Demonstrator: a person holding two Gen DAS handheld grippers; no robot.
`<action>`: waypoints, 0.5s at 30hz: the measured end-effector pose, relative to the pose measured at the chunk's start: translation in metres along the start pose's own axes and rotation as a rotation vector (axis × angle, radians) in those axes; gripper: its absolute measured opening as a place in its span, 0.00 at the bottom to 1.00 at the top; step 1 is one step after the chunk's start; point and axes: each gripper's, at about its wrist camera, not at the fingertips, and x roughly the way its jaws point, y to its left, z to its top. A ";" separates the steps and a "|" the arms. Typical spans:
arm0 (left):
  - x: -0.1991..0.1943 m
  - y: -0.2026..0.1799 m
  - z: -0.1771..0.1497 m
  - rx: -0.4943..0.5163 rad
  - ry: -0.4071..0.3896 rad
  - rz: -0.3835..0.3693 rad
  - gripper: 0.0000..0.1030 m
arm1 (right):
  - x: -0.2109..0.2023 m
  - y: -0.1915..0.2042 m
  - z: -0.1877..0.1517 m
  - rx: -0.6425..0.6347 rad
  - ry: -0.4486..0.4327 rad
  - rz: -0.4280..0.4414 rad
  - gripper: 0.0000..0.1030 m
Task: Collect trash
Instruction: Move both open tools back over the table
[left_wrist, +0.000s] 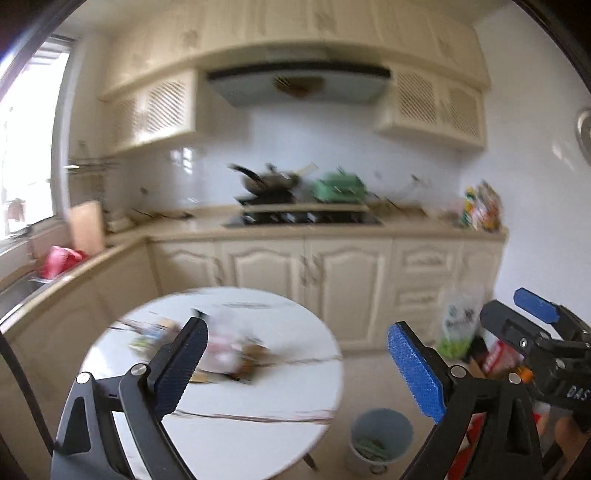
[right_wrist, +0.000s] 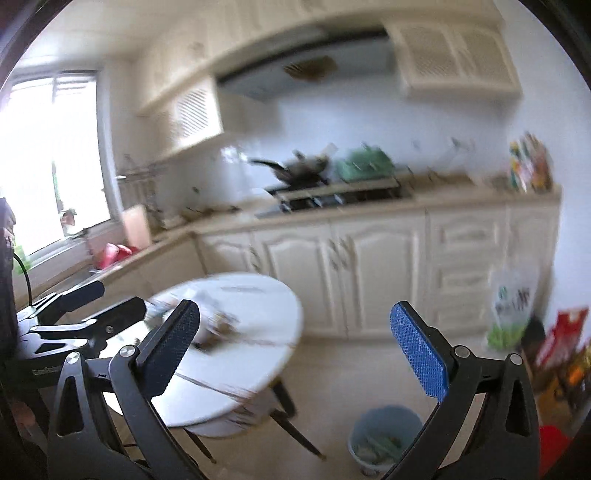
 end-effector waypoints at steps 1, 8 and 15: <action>-0.021 0.010 -0.006 -0.010 -0.025 0.024 0.95 | -0.002 0.019 0.004 -0.026 -0.021 0.022 1.00; -0.107 0.040 -0.042 -0.045 -0.178 0.212 0.99 | -0.002 0.121 0.012 -0.168 -0.107 0.118 1.00; -0.133 0.049 -0.073 -0.095 -0.201 0.296 0.99 | 0.013 0.178 0.006 -0.241 -0.108 0.175 1.00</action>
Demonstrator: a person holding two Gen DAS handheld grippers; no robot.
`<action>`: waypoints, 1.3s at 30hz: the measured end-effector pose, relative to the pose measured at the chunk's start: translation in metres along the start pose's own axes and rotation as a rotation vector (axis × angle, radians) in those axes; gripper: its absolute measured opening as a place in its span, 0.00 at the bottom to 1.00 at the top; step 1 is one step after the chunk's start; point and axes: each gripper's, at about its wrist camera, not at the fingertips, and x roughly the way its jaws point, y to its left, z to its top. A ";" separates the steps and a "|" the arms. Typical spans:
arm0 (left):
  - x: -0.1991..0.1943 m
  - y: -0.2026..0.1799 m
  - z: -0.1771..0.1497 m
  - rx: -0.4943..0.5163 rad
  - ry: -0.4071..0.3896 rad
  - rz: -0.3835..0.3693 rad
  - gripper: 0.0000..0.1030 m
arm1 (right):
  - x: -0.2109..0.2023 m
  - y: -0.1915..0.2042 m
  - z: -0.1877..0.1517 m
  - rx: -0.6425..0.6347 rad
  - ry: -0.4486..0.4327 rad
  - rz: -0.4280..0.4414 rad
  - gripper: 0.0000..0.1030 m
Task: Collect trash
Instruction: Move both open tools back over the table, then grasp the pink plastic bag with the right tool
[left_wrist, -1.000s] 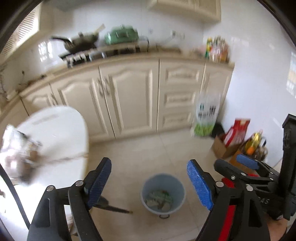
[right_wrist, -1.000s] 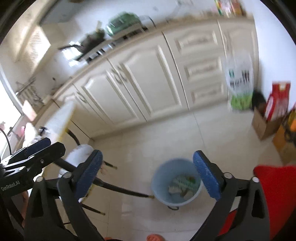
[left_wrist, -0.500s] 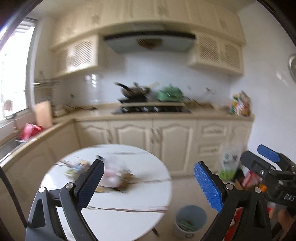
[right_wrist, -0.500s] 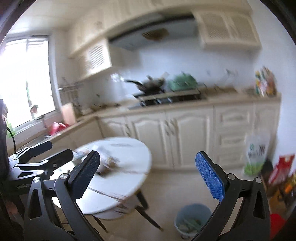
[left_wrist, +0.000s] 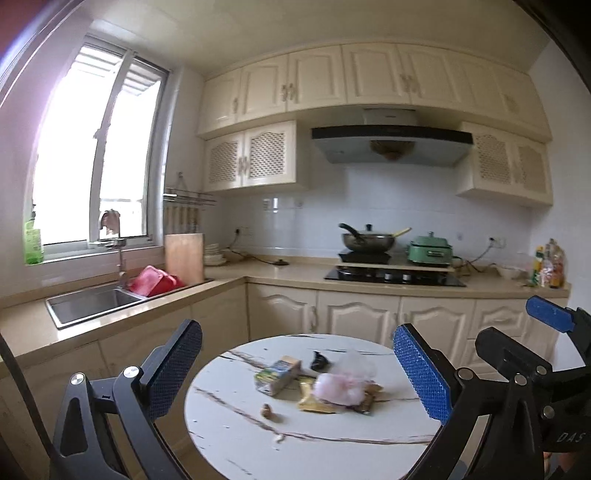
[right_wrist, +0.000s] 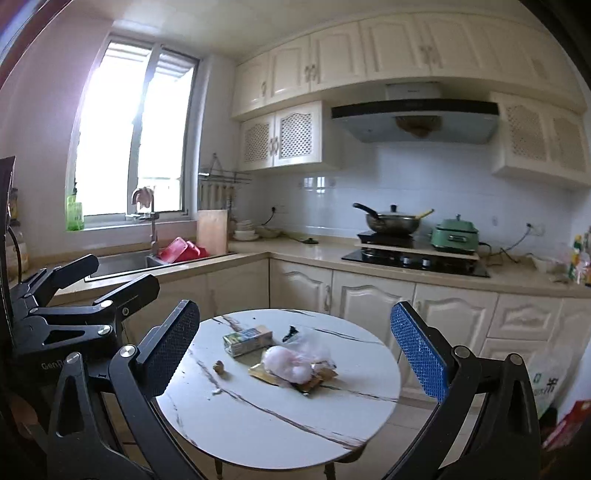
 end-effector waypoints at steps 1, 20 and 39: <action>0.006 -0.006 -0.006 -0.001 0.006 0.007 0.99 | 0.003 0.002 -0.001 -0.003 0.002 0.004 1.00; 0.194 -0.005 0.017 0.034 0.182 0.049 0.99 | 0.095 -0.034 -0.040 0.054 0.178 -0.023 1.00; 0.381 0.051 0.005 0.076 0.528 0.085 0.99 | 0.316 -0.026 -0.156 0.031 0.628 0.226 1.00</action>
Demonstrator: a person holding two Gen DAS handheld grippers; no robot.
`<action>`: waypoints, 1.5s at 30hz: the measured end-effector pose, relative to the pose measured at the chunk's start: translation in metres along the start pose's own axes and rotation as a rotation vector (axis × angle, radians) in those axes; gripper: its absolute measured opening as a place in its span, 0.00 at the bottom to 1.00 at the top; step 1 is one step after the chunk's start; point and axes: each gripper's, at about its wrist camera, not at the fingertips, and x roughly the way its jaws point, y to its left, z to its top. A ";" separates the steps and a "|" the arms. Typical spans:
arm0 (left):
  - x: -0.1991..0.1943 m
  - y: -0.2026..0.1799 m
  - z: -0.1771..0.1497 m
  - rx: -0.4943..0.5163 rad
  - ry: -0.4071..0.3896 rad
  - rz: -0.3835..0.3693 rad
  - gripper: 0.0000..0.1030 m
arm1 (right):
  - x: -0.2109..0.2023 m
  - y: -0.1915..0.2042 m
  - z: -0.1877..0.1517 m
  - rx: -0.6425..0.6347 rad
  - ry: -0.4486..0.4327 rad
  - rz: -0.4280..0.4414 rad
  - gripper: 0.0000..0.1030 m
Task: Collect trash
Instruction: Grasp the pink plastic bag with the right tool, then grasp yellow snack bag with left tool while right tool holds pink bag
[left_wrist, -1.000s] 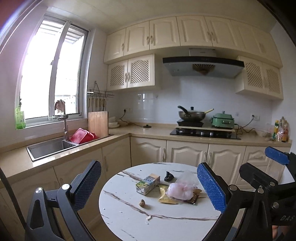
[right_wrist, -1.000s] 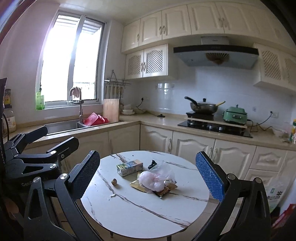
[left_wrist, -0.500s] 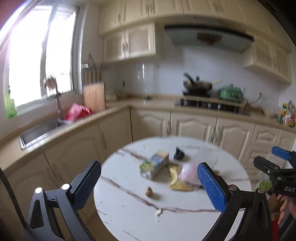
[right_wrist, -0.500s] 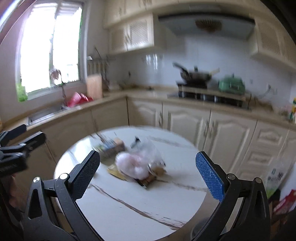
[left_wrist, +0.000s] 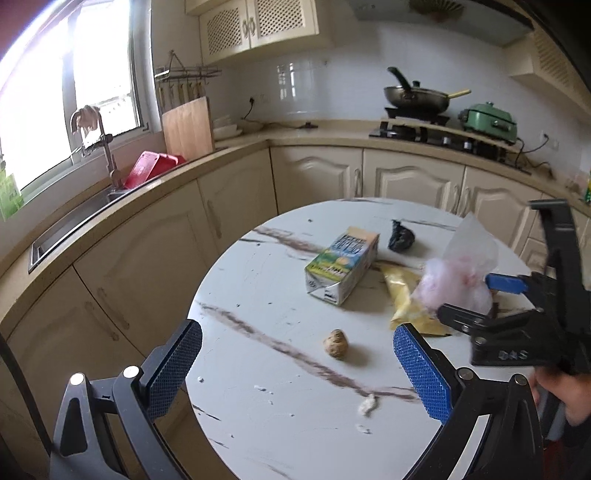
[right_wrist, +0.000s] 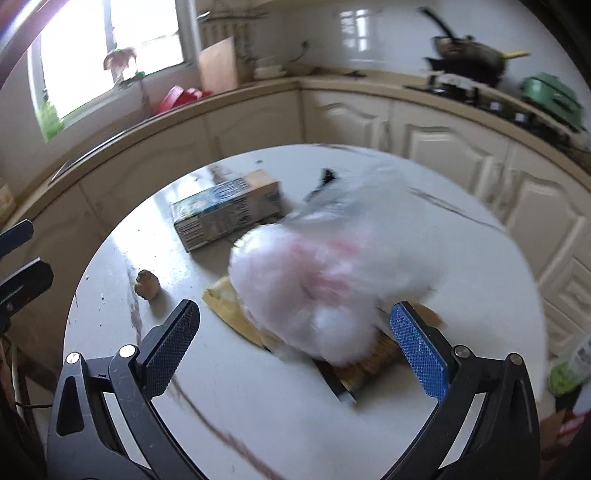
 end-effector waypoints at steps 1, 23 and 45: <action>0.004 0.002 0.004 0.000 0.005 0.002 0.99 | 0.008 0.000 0.002 -0.008 0.017 -0.023 1.00; 0.136 -0.072 0.064 0.087 0.185 -0.134 0.98 | -0.057 -0.079 -0.037 0.175 -0.136 0.099 0.60; 0.245 -0.081 0.081 0.037 0.270 -0.196 0.36 | -0.047 -0.102 -0.041 0.220 -0.139 0.114 0.60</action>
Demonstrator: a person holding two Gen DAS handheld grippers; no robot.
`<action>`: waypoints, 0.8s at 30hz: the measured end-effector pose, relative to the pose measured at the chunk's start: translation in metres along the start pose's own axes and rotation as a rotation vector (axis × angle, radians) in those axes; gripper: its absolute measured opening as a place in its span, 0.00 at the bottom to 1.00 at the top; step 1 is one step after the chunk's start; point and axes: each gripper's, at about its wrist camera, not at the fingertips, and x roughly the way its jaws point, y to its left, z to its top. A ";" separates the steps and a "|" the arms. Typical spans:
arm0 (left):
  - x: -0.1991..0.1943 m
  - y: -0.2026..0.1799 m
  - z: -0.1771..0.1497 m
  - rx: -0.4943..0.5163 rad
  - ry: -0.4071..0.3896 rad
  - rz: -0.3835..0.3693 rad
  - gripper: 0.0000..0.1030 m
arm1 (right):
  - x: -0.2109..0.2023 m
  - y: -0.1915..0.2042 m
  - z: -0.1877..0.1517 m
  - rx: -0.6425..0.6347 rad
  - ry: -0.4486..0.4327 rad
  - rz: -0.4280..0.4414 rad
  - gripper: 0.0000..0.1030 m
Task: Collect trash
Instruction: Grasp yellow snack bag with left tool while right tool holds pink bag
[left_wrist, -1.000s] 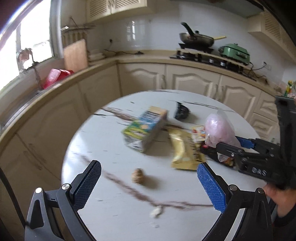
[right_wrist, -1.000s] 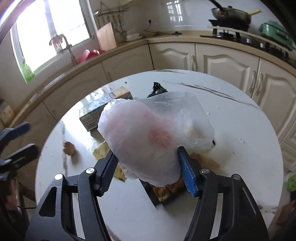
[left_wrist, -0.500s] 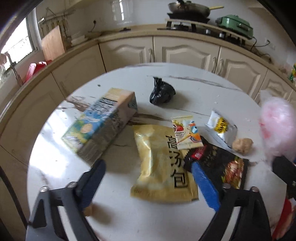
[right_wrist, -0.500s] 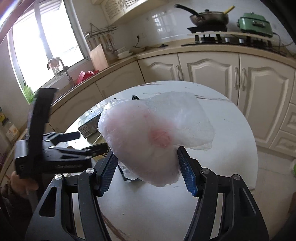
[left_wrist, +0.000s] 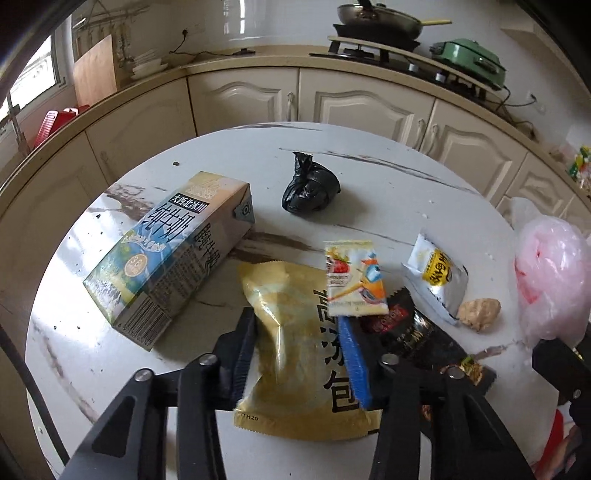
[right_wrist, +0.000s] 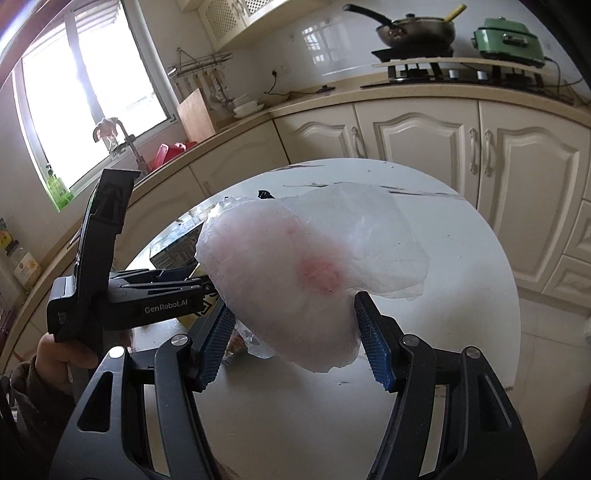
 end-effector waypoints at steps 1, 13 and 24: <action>-0.004 0.000 -0.005 0.001 0.000 -0.001 0.33 | -0.001 0.001 -0.001 -0.003 -0.001 -0.001 0.60; -0.076 0.026 -0.058 -0.022 -0.013 -0.044 0.11 | -0.006 0.035 -0.014 -0.023 0.032 0.016 0.60; -0.160 0.037 -0.090 -0.046 -0.126 -0.025 0.10 | -0.021 0.070 -0.030 -0.039 0.037 0.049 0.60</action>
